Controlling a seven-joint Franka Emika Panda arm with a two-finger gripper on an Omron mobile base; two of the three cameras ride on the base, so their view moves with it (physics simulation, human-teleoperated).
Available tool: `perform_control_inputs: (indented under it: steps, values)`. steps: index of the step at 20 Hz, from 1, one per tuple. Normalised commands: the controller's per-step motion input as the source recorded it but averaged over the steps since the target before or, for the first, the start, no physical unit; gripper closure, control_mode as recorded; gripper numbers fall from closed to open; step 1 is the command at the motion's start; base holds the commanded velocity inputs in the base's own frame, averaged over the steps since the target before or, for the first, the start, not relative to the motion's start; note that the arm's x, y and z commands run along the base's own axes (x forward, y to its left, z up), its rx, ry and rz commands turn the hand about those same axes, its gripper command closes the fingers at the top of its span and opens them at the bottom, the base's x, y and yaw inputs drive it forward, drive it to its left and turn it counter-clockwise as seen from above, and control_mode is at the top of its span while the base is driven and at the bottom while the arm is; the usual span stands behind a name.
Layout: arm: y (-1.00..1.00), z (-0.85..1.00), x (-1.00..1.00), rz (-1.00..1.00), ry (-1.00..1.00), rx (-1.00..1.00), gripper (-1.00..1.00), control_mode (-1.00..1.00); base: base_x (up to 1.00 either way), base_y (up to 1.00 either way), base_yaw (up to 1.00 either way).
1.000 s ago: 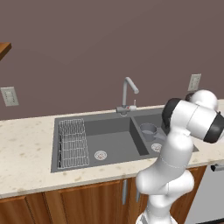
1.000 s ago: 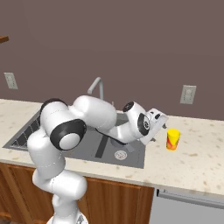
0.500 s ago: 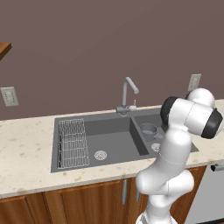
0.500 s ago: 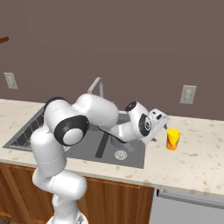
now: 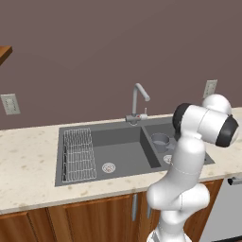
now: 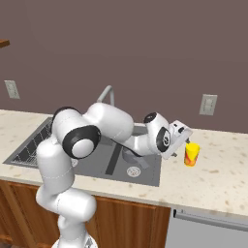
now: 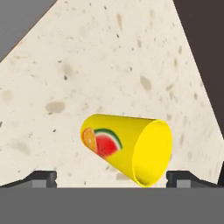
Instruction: Move any existing items from the left basin to the right basin for drying. Then move the cup from the counter to the left basin of the sink for washing.
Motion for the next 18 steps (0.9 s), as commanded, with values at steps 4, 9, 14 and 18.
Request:
perform_control_inputs:
  steps: [4, 9, 14, 18]
  values:
    - [-0.03, -0.09, 0.16, 0.00, 0.00, 0.00, -1.00, -1.00, 0.00, 0.00, 0.00]
    - [-0.07, -0.08, 0.02, 0.00, 0.00, 0.01, -1.00, -1.00, 0.00, 0.00, 0.00]
    - [-0.09, -0.06, 0.00, 0.00, -0.01, 0.02, -1.00, -1.00, 0.00, 0.00, 0.00]
    - [-0.06, -0.11, 0.00, 0.00, -0.01, 0.02, -1.00, -1.00, 0.00, 0.00, 0.00]
